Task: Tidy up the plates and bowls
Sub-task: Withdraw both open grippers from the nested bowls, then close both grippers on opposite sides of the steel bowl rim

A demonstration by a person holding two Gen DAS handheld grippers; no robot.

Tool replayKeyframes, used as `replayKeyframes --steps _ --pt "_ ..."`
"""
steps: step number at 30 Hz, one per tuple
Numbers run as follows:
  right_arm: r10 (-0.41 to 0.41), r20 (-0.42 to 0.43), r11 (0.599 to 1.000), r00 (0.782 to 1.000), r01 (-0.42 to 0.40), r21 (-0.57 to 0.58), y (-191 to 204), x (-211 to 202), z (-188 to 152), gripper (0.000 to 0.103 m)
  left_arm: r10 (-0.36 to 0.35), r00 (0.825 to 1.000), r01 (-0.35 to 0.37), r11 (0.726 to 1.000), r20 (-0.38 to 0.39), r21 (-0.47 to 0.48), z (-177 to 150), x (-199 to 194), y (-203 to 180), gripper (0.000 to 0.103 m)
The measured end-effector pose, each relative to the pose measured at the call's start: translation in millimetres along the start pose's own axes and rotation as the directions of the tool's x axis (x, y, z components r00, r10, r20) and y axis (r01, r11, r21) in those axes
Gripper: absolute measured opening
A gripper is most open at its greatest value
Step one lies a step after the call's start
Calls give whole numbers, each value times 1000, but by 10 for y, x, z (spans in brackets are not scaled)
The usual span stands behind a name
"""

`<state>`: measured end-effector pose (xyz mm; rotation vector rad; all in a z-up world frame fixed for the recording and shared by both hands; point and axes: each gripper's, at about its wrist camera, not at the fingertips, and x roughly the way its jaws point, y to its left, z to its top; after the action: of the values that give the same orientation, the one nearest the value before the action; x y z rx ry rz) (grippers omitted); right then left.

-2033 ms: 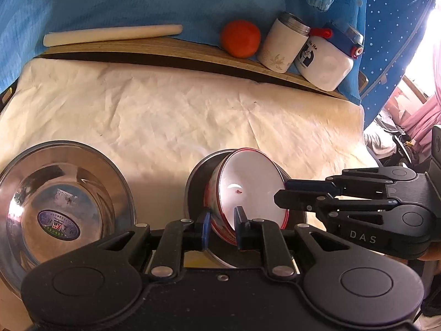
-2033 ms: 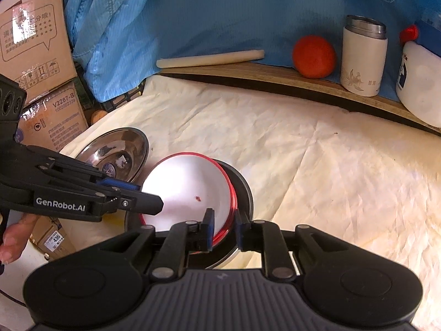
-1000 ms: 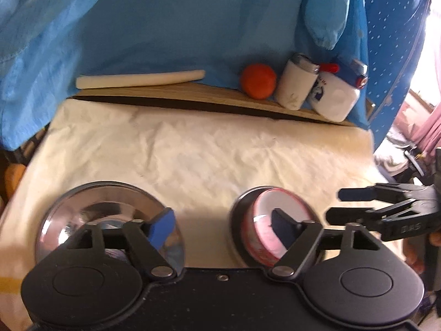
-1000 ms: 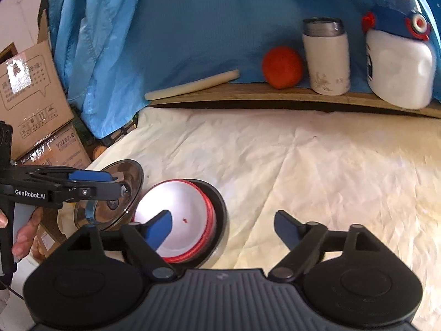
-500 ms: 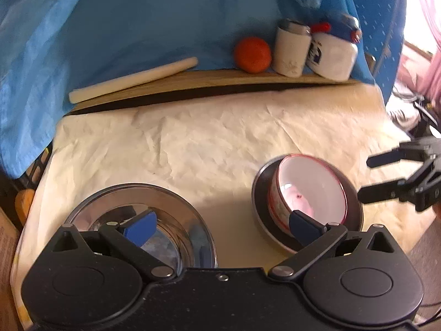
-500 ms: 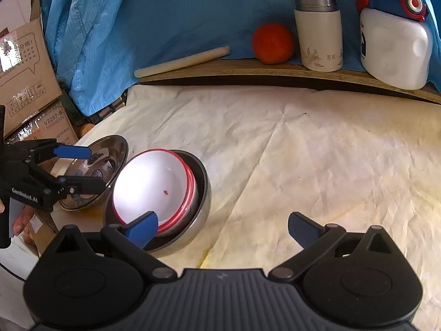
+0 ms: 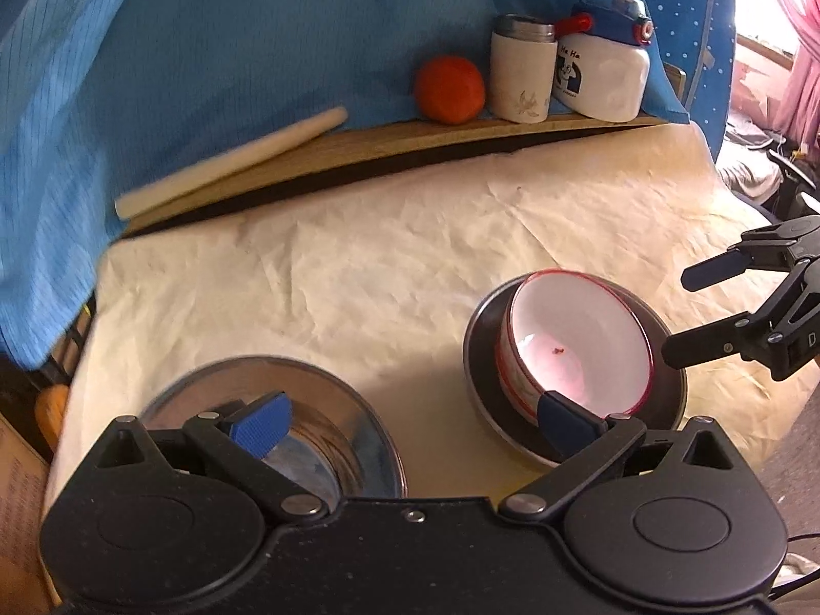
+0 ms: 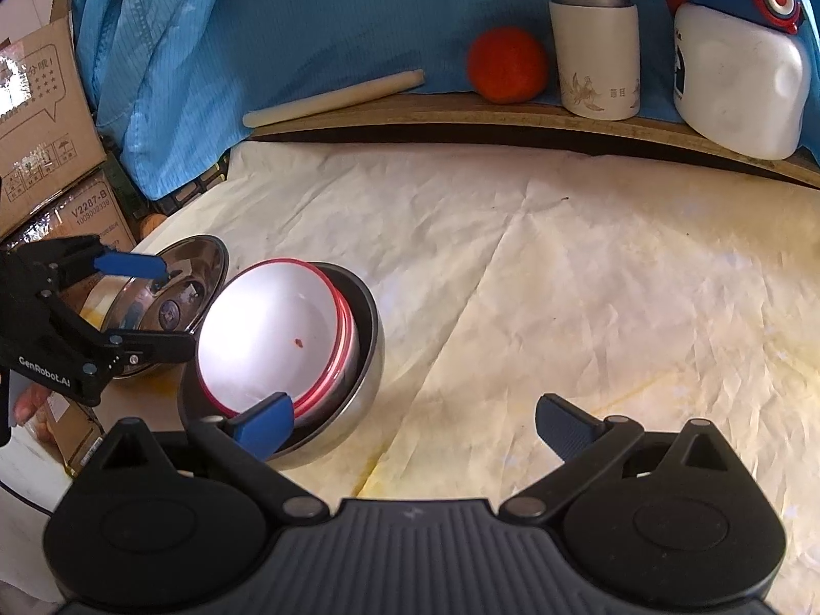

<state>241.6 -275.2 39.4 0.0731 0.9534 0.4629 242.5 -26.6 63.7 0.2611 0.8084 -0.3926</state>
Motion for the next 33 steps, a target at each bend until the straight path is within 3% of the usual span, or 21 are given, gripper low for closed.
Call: replayKeyframes --steps 7,18,33 --pt "-5 -20 1000 1000 5 3 -5 44 -8 102 4 1000 -5 996 12 89 102 20 -115 102" --pt "5 -31 1000 1000 -5 11 -30 61 -15 103 -64 998 65 993 -16 97 137 69 -97 98" --pt "12 -39 1000 999 -11 22 -33 75 -12 103 -30 995 43 989 -94 143 100 200 -81 84"
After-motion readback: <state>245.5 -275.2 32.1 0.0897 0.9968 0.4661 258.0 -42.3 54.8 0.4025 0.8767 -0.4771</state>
